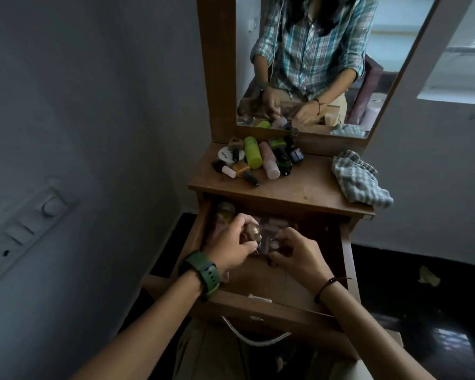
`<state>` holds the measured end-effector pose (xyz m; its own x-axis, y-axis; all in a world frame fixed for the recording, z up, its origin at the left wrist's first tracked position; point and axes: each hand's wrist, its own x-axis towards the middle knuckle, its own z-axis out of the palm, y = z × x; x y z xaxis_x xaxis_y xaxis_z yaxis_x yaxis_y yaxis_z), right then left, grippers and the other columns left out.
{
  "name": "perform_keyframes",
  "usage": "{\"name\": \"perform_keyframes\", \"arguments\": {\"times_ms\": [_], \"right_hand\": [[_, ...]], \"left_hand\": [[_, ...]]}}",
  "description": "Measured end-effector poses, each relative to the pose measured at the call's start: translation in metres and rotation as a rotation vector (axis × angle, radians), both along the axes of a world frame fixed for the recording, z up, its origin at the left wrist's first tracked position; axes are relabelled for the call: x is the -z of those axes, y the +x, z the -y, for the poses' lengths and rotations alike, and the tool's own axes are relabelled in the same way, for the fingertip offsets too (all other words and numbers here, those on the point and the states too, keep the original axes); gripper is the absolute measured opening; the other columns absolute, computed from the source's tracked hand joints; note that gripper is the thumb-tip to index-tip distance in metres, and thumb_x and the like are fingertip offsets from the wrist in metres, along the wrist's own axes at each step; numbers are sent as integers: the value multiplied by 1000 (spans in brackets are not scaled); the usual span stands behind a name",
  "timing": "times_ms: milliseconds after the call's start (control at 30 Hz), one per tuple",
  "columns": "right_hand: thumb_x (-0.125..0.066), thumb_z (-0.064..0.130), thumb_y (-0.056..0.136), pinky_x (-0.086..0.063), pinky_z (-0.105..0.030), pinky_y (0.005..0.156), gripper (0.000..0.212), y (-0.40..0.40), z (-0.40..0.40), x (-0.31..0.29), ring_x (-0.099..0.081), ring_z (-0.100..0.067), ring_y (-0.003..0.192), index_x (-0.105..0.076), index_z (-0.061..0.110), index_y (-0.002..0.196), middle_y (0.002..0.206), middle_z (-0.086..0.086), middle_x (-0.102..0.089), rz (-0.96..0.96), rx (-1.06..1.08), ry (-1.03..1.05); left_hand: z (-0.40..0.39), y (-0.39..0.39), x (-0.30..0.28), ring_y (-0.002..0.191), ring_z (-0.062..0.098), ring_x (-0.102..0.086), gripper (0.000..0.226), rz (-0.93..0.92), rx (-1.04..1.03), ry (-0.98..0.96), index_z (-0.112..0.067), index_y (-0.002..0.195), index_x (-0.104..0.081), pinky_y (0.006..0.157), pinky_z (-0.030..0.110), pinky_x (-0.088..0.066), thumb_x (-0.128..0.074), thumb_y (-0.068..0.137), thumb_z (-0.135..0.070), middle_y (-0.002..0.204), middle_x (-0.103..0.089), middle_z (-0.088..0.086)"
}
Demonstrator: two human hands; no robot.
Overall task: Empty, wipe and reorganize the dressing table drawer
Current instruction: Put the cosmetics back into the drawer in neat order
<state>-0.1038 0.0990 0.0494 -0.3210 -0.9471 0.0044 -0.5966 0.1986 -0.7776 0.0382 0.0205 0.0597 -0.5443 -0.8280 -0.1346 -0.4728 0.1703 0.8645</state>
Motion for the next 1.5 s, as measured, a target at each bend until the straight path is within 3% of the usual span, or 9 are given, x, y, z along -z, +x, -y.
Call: {"name": "perform_keyframes", "arguments": {"times_ms": [100,167,333,433,567,1067,1500], "right_hand": [[-71,13,76,-47,-20,71,30,-1,0,4,-61,-14,84,-60,11,104,90,4,-62,-59,-25,39],[-70,14,77,-44,-16,66,31,-2,1,7,-60,-15,84,-58,10,106,95,-1,-64,-100,-36,72],[-66,14,79,-41,-23,73,33,-4,6,12,-58,-23,100,-55,9,109,111,-8,-61,-230,-63,130],[-65,15,79,-44,-31,83,36,-5,11,16,-57,-27,105,-54,8,113,116,-11,-58,-270,-76,154],[-63,14,80,-47,-34,82,33,-3,14,19,-58,-29,102,-56,8,111,113,-12,-59,-278,-80,135],[-61,17,83,-49,-34,85,30,3,15,17,-58,-27,103,-54,9,111,115,-10,-58,-303,-126,131],[-61,17,83,-44,-30,74,27,7,15,17,-58,-26,95,-52,9,108,109,-10,-59,-273,-120,101]], "left_hand": [[-7,-10,0,98,23,-57,29,279,102,-283,-12,110,-48,75,22,-39,-61,83,-12,106,-60,8],[-10,-18,6,101,31,-58,28,309,174,-383,-5,109,-49,80,33,-42,-59,82,-6,108,-60,14],[-6,-29,15,104,30,-54,29,413,165,-429,-7,109,-53,91,40,-46,-63,81,-6,117,-48,11],[-3,-31,19,111,26,-48,30,459,161,-503,-9,111,-54,96,36,-42,-64,82,-13,118,-50,10],[-2,-30,24,114,23,-43,31,538,188,-611,-12,111,-54,98,32,-39,-62,82,-22,118,-52,6],[1,-24,23,120,27,-36,33,680,147,-524,-17,112,-52,98,37,-37,-63,80,-18,126,-41,8],[-1,-24,27,120,26,-35,33,599,117,-483,-16,113,-52,100,35,-37,-60,81,-13,126,-40,8]]}}
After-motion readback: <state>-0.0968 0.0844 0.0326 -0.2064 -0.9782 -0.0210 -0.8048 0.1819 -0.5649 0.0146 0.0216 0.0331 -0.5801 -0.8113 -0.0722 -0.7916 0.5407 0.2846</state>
